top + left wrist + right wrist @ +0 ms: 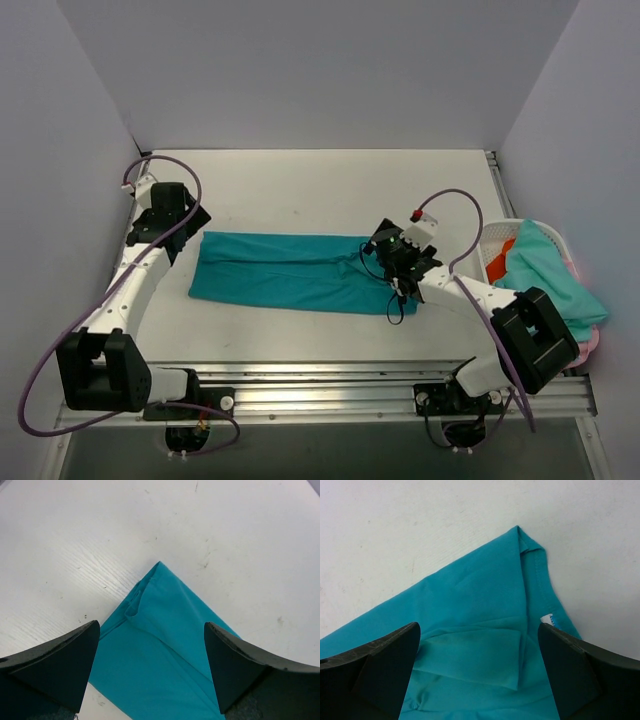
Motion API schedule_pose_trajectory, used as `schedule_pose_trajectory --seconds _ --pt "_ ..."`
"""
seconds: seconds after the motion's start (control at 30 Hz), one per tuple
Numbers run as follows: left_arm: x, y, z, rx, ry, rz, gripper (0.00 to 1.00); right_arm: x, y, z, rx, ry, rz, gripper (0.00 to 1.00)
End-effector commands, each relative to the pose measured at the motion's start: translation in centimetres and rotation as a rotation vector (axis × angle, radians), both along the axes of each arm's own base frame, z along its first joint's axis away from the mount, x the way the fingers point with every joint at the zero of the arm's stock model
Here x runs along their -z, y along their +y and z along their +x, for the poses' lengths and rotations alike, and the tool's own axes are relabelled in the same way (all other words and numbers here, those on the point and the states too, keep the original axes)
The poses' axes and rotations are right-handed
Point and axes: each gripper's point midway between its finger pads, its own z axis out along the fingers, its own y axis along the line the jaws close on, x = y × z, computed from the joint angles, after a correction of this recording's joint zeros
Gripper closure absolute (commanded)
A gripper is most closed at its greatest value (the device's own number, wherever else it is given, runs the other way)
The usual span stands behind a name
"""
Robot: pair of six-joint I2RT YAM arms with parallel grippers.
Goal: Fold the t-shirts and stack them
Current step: Fold the other side of the tshirt into a rectangle, then rotate the tshirt 90 degrees
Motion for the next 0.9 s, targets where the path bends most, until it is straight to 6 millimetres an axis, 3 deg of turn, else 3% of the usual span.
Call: schedule_pose_trajectory --seconds 0.0,0.3,0.4,0.47,0.5,0.57,0.63,0.7,0.8,0.87 --pt "-1.5 -0.9 0.4 0.036 -0.024 -0.027 0.06 1.3 -0.2 -2.0 0.003 0.051 0.022 0.0" --pt "-3.9 -1.2 -1.3 0.058 -0.104 -0.051 0.05 5.3 0.1 -4.7 -0.021 0.142 0.059 0.02" --pt "-4.2 -1.2 -1.6 0.061 -0.11 -0.053 0.05 6.7 0.7 -4.7 -0.036 0.169 0.075 0.05" --pt "-4.4 -1.3 -1.7 0.068 -0.114 -0.062 0.05 7.9 1.8 -4.6 -0.065 0.183 0.112 0.13" --pt "-4.5 -1.4 -1.6 0.07 -0.116 -0.065 0.05 7.7 2.6 -3.9 -0.082 0.151 0.147 0.17" --pt "-5.0 -1.4 -1.7 0.074 -0.127 -0.067 0.05 9.2 3.1 -4.1 -0.108 0.18 0.152 0.31" --pt "-5.2 -1.1 -1.8 0.068 -0.129 -0.065 0.05 10.4 3.8 -3.4 -0.128 0.207 0.137 0.5" --pt "-5.6 -1.0 -1.8 0.067 -0.145 -0.064 0.05 11.4 4.4 -3.0 -0.135 0.239 0.131 0.87" --pt "-5.8 -1.0 -1.7 0.068 -0.162 -0.066 0.05 13.0 5.4 -2.0 -0.157 0.275 0.11 1.0" --pt "-5.7 -1.0 -1.6 0.066 -0.162 -0.067 0.05 12.3 6.1 -0.5 -0.164 0.245 0.102 1.0"
